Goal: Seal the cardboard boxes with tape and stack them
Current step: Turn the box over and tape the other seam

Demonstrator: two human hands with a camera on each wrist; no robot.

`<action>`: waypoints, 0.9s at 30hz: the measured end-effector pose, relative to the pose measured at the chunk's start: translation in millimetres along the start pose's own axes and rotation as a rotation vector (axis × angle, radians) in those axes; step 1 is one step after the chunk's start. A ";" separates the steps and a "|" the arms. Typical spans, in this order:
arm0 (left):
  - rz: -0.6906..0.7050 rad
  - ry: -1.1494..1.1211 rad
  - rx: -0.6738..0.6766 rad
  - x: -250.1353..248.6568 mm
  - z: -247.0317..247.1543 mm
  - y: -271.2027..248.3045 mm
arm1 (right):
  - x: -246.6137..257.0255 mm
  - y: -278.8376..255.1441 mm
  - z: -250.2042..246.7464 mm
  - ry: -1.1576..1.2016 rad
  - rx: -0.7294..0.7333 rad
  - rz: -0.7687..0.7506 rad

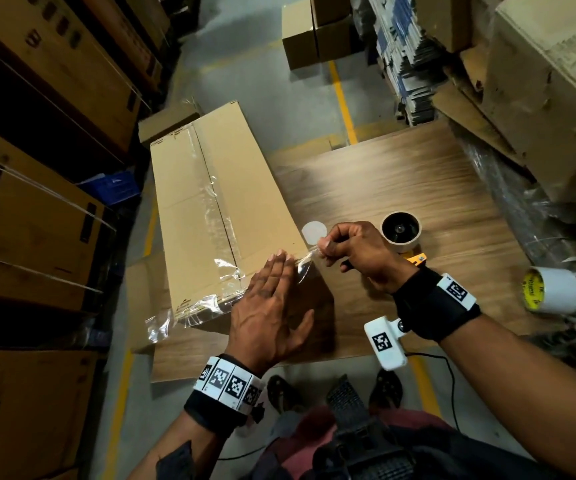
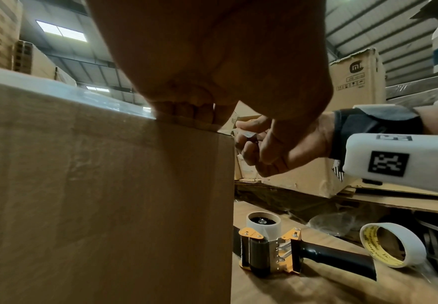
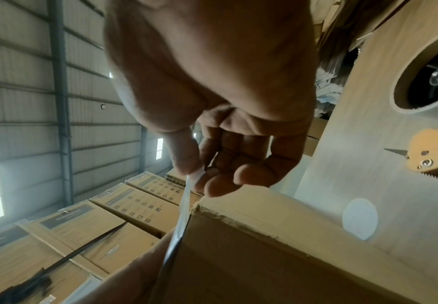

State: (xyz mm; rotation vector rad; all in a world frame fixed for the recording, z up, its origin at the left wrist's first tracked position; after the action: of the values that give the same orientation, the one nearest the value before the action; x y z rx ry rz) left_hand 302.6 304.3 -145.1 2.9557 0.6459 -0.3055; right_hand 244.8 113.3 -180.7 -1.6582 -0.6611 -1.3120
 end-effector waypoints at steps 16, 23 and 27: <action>-0.052 -0.063 0.044 0.0 -4.1 4.3 | -60.7 -5.0 17.9 -0.049 0.034 0.275; -0.101 -0.346 0.163 15.8 -41.3 18.1 | -52.1 -22.0 6.8 -0.070 -0.240 -0.272; -0.056 -0.508 0.302 33.3 -46.9 27.3 | -39.9 -24.5 25.1 -0.265 -0.375 -0.595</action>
State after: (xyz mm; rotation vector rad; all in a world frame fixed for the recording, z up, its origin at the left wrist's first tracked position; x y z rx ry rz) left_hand 351.9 299.6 -105.0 2.9285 0.6547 -1.2039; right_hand 224.5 151.3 -211.9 -2.0512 -1.1903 -1.7250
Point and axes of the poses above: each hand's wrist, its own y-axis towards the middle knuckle, its own z-axis out of the palm, x = y × z, the point moved 7 cm from there along y, towards the middle knuckle, and after that the axes turned 8 degrees about -y, right-handed, at the moved point
